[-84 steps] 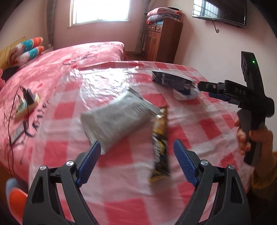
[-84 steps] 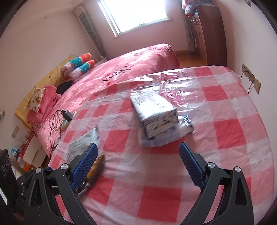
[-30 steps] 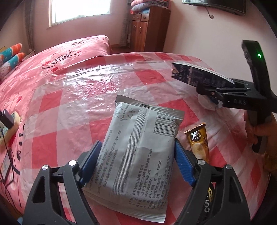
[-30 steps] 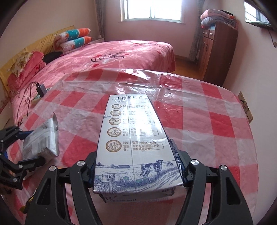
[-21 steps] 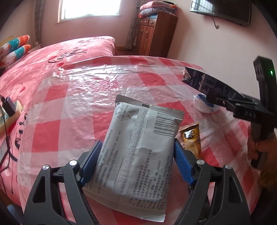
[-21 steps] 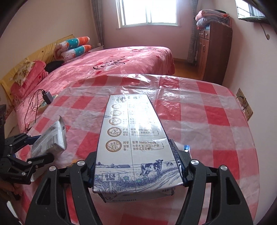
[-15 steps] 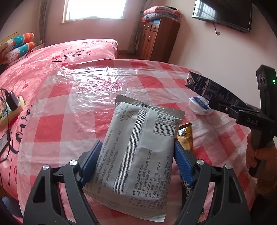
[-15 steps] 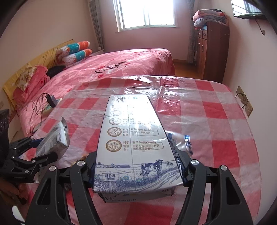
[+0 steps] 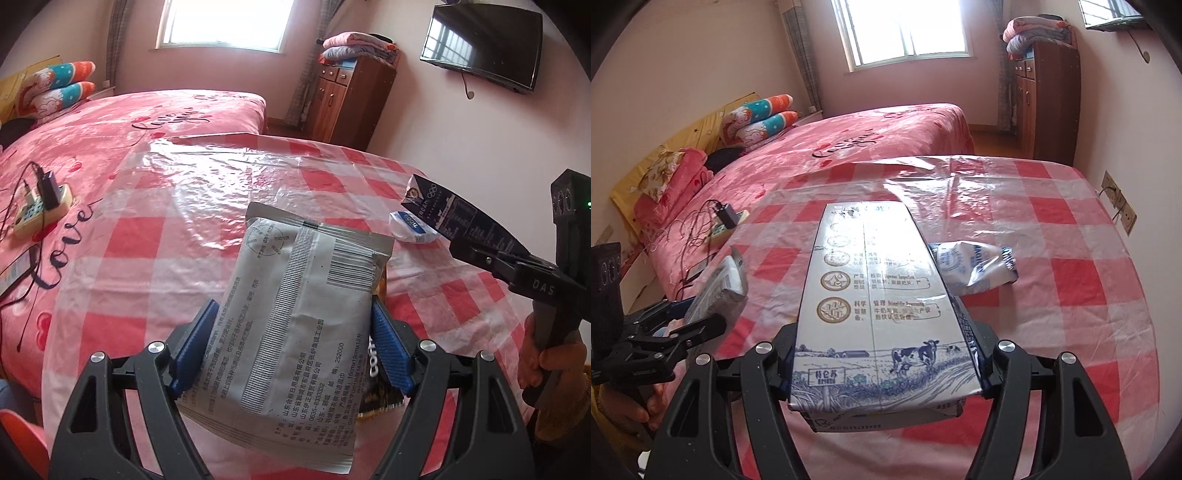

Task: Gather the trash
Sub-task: 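Carry the grey packet and milk carton to the orange bucket and release both, then return both open grippers to the coffee stick and white milk bag, then grasp the coffee stick with the left gripper while the right gripper grasps the white milk bag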

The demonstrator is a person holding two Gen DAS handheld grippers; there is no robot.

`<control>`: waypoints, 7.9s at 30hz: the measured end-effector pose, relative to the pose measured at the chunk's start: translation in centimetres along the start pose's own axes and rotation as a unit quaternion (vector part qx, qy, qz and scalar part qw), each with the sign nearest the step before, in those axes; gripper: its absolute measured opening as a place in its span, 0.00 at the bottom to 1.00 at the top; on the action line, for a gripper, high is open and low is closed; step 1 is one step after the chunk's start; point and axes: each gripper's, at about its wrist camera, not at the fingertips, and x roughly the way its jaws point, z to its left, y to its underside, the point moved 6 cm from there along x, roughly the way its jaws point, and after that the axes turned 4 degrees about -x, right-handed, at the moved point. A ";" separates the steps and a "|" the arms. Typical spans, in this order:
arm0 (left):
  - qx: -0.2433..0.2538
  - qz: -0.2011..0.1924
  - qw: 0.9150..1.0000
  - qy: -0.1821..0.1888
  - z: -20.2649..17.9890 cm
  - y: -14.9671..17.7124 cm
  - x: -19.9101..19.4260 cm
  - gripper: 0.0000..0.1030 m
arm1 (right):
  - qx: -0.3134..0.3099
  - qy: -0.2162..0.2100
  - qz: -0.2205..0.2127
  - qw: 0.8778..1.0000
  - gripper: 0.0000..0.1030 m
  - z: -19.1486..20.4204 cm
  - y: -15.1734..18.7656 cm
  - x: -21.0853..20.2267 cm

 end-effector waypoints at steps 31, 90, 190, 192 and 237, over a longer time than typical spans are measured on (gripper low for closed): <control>-0.109 -0.073 0.989 -0.074 10.0 6.7 -13.8 0.78 | -0.104 -0.152 0.044 0.982 0.66 19.2 2.7 -1.5; -0.287 -0.054 0.938 -0.184 23.6 17.6 -20.7 0.82 | -0.207 -0.234 0.083 0.946 0.88 34.6 8.1 1.1; 0.025 0.059 0.997 -0.032 -8.7 3.2 2.4 0.82 | 0.090 -0.009 0.002 0.996 0.88 -7.2 0.1 0.4; 0.030 0.062 0.997 -0.033 -8.9 3.0 2.8 0.82 | 0.085 -0.003 0.008 0.996 0.88 -7.4 -0.1 0.9; 0.037 0.044 0.993 -0.105 -7.6 1.1 5.5 0.35 | 0.005 -0.007 0.054 0.998 0.56 -5.8 -2.3 7.9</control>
